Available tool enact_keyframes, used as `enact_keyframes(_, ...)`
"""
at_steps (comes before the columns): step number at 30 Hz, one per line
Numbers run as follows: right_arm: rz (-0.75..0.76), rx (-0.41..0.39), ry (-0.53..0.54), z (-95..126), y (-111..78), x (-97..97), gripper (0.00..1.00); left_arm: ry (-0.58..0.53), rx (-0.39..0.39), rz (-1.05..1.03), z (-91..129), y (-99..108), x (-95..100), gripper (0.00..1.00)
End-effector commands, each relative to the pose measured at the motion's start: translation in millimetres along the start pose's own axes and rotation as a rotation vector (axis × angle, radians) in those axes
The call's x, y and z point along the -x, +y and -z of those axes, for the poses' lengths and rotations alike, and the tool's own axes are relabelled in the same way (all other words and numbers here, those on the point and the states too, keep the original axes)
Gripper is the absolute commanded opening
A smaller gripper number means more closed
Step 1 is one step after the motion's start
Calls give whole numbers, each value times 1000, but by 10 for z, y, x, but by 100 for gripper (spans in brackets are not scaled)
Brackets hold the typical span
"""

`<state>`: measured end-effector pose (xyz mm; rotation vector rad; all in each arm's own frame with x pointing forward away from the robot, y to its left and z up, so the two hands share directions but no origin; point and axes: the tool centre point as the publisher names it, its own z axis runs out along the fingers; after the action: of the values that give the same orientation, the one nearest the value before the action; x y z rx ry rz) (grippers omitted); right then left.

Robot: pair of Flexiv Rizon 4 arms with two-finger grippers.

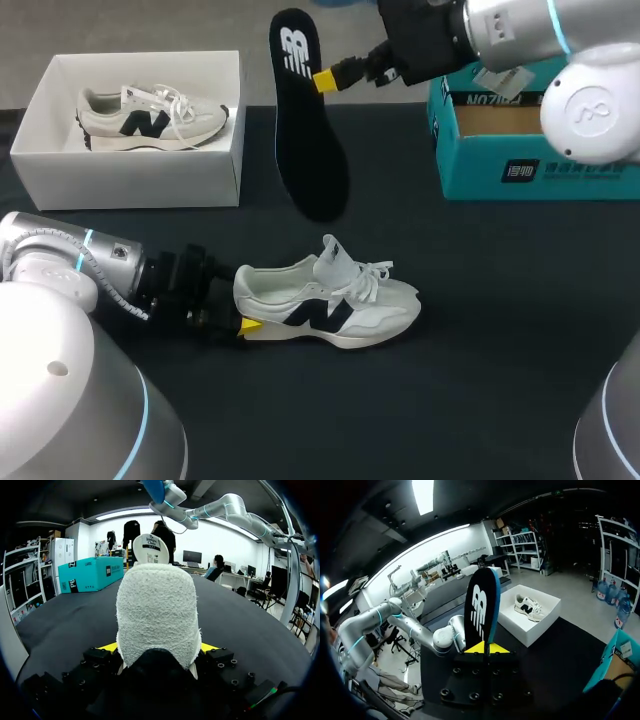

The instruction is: Take the shoe out of the shoebox, open the shoe tongue, remove and reinsert the insole, then place the shoe into the shoebox

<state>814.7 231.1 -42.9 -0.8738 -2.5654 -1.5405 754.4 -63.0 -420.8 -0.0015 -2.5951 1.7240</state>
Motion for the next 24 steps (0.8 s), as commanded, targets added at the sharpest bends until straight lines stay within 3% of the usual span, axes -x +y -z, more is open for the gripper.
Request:
enact_keyframes(1, -32, -42, -18, 295, -86, -87, 0, -1, 3, 0, -4, 26, -7, 0)
enact_keyframes(5, -63, -29, -67, 393, -152, -182, 0, -1, 3, 0, -4, 26, -7, 0)
enact_keyframes(19, -63, -29, -67, 393, -152, -182, 0, -1, 3, 0, -4, 26, -7, 0)
enact_keyframes(24, -93, -9, -69, 629, -232, -183, 0, -1, 3, 0, -4, 26, -7, 0)
